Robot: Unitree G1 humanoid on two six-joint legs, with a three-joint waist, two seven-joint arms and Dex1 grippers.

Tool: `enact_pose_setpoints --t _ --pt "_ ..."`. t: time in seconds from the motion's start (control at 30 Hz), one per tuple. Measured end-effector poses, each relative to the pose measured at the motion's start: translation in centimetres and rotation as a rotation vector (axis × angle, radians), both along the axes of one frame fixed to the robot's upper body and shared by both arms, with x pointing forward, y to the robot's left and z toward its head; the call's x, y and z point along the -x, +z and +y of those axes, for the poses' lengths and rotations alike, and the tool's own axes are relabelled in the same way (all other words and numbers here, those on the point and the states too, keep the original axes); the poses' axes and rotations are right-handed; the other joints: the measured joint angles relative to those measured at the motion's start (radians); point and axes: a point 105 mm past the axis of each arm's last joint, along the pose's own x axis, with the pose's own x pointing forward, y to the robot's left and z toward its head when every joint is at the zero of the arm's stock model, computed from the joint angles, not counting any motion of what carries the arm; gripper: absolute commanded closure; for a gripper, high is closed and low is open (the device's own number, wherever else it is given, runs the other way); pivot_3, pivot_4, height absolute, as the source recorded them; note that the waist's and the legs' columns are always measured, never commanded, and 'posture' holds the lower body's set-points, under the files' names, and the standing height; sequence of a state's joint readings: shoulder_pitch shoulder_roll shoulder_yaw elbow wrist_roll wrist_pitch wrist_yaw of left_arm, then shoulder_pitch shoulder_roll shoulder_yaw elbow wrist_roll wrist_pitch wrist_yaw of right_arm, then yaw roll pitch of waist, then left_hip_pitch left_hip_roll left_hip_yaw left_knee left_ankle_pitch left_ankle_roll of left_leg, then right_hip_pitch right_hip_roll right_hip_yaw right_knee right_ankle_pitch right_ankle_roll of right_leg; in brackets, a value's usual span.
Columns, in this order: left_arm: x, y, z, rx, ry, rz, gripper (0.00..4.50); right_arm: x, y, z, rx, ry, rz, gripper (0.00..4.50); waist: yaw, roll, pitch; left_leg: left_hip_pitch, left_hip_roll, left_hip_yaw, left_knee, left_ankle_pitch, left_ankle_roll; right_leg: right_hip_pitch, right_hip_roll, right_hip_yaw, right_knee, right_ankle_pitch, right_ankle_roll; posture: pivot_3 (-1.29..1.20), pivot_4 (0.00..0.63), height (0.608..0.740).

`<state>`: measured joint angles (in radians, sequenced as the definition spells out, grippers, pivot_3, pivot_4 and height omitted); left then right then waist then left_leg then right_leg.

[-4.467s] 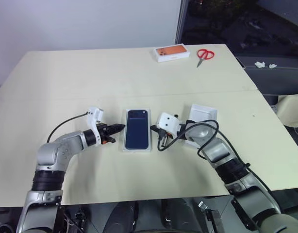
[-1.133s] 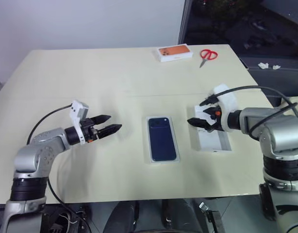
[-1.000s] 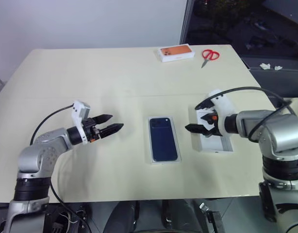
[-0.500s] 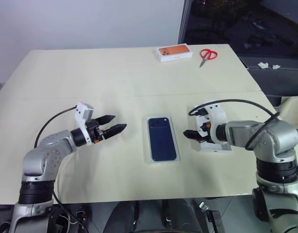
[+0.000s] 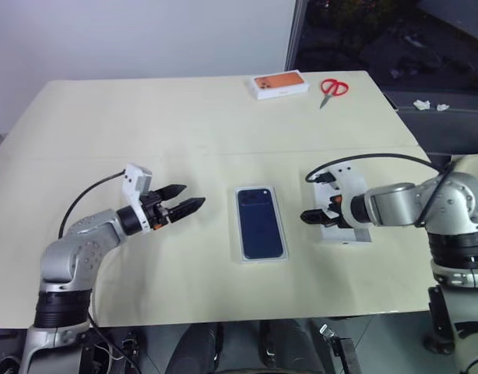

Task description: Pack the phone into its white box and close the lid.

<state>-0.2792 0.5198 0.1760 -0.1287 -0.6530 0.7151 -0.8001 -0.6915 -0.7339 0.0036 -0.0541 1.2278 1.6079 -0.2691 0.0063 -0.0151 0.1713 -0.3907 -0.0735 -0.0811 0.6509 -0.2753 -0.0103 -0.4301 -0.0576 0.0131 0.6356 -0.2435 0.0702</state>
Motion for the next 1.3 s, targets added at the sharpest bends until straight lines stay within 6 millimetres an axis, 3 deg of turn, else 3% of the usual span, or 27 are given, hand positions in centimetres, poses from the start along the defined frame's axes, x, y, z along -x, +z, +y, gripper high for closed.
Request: enact_pose_setpoints --t 0.03,0.13,0.37,0.4,0.6,0.67,0.97,1.13,1.3 --pt "0.0 0.0 0.0 -0.001 -0.001 0.001 0.04 0.0 0.0 0.0 0.001 -0.003 0.004 0.03 0.0 0.0 0.0 0.0 0.0 0.0 0.0 0.0 0.0 0.0 0.0 0.0 0.0 0.0 0.0 0.0 0.15 0.74" --pt "0.0 0.0 -0.1 0.001 -0.001 0.004 0.0 0.1 -0.1 -0.1 0.012 -0.024 0.013 0.77 0.0 0.0 0.0 0.0 0.0 0.0 0.0 0.0 0.0 0.0 0.0 0.0 0.0 0.0 0.0 0.0 0.15 0.74" --pt "-0.1 -0.1 -0.1 0.005 0.006 0.007 0.0 0.2 -0.4 0.5 0.038 -0.032 0.009 4.35 -0.002 0.0 0.0 0.0 0.001 0.0 0.0 0.0 0.001 0.0 0.001 0.0 0.0 0.0 0.0 0.0 0.15 0.74" --pt "-0.1 -0.1 -0.1 0.007 0.007 0.01 0.0 0.2 -0.5 0.6 0.043 -0.034 0.007 4.47 -0.002 0.0 0.0 0.0 0.001 0.0 0.0 0.0 0.001 0.0 0.001 0.0 0.0 0.0 0.0 0.0 0.15 0.74" --pt "-0.1 -0.1 -0.1 0.006 0.008 0.017 0.0 0.1 -0.5 1.2 0.034 -0.036 -0.003 4.47 -0.005 0.0 0.0 0.0 0.001 0.0 0.001 0.0 0.001 0.001 0.001 0.0 0.0 0.0 0.0 0.0 0.15 0.74" --pt "-0.1 -0.1 -0.1 0.006 0.009 0.016 0.0 -0.1 0.0 2.3 -0.014 -0.002 -0.014 4.47 -0.012 0.0 0.0 0.0 0.001 0.0 0.001 0.0 0.001 0.001 0.001 0.0 0.0 0.0 0.0 0.0 0.15 0.74" --pt "-0.2 0.1 0.0 0.003 0.011 0.007 0.0 -2.7 6.6 6.0 -0.327 0.113 -0.259 4.47 -0.017 0.0 0.0 0.0 0.001 0.0 0.0 -0.001 0.002 0.001 0.002 0.0 0.0 0.0 0.0 0.0 0.15 0.74" --pt "-0.5 0.3 0.0 0.006 0.014 0.003 0.0 -2.7 9.8 7.7 -0.453 0.222 -0.515 4.47 -0.016 0.0 0.0 0.0 0.001 0.0 0.0 -0.001 0.002 0.0 0.002 0.0 0.0 0.0 0.001 0.0 0.15 0.74" --pt "-0.7 0.6 -0.1 0.009 0.015 -0.007 0.0 -1.2 8.8 9.7 -0.568 0.312 -0.499 4.47 -0.021 0.0 0.0 0.0 0.001 0.0 0.001 -0.001 0.002 0.0 0.001 0.001 0.0 0.0 0.001 0.0 0.15 0.74"
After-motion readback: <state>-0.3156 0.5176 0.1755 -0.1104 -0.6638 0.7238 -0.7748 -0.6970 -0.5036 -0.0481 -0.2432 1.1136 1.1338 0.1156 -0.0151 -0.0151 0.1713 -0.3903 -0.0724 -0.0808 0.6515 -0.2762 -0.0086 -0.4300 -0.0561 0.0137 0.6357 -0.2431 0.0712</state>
